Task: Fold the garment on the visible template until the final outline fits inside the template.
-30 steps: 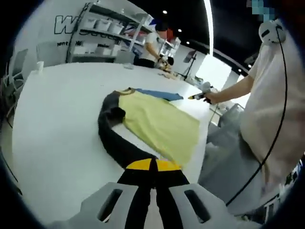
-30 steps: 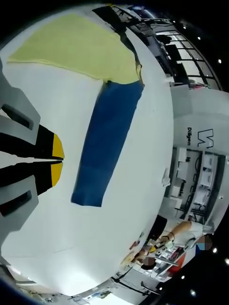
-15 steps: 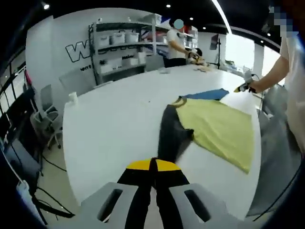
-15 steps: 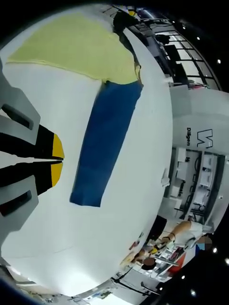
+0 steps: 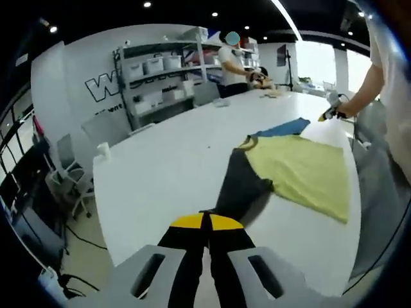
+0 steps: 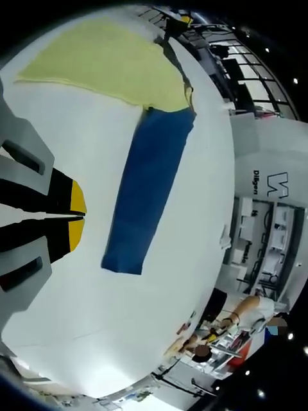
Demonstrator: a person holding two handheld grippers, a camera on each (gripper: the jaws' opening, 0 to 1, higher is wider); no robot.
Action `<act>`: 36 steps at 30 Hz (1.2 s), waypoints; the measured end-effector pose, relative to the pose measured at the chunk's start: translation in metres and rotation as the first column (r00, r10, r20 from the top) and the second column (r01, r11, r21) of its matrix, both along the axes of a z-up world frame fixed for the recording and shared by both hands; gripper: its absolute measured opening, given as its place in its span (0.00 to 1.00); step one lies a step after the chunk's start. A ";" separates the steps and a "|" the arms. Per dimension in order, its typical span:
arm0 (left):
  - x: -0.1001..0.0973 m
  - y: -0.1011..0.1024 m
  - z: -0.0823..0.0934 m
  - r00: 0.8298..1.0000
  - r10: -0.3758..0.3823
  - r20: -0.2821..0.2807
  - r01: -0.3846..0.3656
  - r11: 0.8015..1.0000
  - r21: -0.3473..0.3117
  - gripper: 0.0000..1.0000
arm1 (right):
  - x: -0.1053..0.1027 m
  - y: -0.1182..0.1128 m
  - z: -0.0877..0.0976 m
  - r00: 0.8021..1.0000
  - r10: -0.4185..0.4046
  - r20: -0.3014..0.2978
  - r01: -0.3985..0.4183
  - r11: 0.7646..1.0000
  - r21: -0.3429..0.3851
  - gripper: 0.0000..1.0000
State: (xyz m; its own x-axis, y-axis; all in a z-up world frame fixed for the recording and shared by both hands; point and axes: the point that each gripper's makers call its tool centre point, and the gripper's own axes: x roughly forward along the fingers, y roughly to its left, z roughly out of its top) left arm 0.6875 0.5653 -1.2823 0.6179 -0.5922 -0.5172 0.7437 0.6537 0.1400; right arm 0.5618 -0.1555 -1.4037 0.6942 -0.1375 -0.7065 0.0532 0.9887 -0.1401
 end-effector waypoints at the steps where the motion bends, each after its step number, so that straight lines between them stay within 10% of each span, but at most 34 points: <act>1: 0.000 -0.001 0.000 1.000 -0.002 -0.001 0.002 1.000 -0.003 0.02 | 0.000 0.001 -0.001 1.000 0.001 -0.002 -0.001 1.000 0.000 0.00; 15: -0.052 -0.037 -0.031 0.966 -0.252 -0.052 0.256 0.963 0.085 0.02 | 0.000 0.005 -0.003 1.000 0.013 -0.014 -0.013 1.000 -0.004 0.00; 23: -0.086 -0.048 -0.071 0.922 -0.366 -0.125 0.386 0.898 0.212 0.02 | 0.001 0.010 -0.006 0.999 0.026 -0.020 -0.026 1.000 -0.001 0.00; 36: -0.103 -0.051 -0.107 0.959 -0.185 -0.215 0.195 0.980 0.029 0.04 | 0.000 0.011 -0.006 0.999 0.026 -0.021 -0.026 1.000 0.002 0.00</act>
